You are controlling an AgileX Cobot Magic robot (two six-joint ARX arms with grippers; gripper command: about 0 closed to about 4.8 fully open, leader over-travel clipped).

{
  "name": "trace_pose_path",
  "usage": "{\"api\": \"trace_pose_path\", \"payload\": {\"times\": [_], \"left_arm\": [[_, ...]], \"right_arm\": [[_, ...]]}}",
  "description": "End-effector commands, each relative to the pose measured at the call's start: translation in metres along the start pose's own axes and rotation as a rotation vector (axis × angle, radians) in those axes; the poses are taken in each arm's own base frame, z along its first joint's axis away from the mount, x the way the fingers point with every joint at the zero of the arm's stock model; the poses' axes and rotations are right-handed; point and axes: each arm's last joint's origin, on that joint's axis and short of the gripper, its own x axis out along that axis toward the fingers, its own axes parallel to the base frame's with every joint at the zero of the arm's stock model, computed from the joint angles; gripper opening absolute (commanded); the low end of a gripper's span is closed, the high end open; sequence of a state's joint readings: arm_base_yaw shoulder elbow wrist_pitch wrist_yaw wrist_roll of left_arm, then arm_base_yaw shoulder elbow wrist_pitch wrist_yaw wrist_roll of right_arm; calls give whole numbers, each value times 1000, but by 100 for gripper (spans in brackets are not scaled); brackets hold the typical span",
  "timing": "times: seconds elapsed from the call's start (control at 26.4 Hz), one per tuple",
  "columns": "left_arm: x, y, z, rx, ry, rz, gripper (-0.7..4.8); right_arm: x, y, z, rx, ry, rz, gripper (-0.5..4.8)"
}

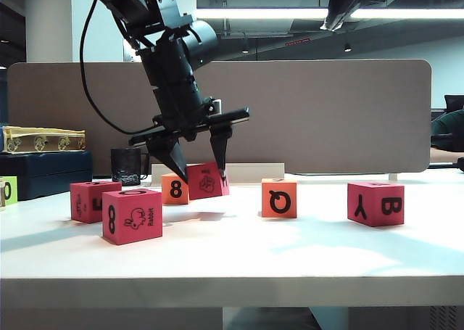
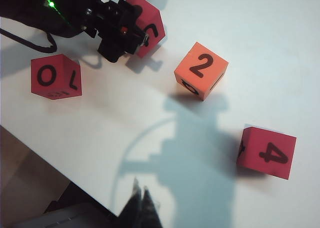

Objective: Select the appropriate blocks from the scattered letter blocks on the table and arrange them in a row to spell out "2024".

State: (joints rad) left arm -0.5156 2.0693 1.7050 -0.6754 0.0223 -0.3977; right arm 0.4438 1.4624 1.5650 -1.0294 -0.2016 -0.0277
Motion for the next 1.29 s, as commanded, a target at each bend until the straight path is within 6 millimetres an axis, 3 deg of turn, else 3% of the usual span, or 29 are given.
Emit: {"api": "trace_pose_path", "payload": {"times": [0.04,0.64,0.68,0.76,0.95,1.1,1.29], "left_arm": [[5,-4,-2,7,5,-11,237],[28,-25,-11,53,-1,-54,251],[28,-25,-11,54,-4,-56,264],[28,-25,-10,56,-10,-58,350],[26,-25,-10,105,-11,-65,380],[15,-26,-6,130,-39,-73,479],[-8,-28,0,186,-97,-73,479]], "right_arm": [[-2,1,1,-3,-15,2,-2],[-2,1,-1,1,5,3,-2],[-2,1,-1,2,8,2,-2],[-2,1,-1,2,8,2,-2],[-2,1,-1,1,6,2,-2],[-2,1,0,1,3,2,-2],[-2,1,0,0,-2,2,-2]]}}
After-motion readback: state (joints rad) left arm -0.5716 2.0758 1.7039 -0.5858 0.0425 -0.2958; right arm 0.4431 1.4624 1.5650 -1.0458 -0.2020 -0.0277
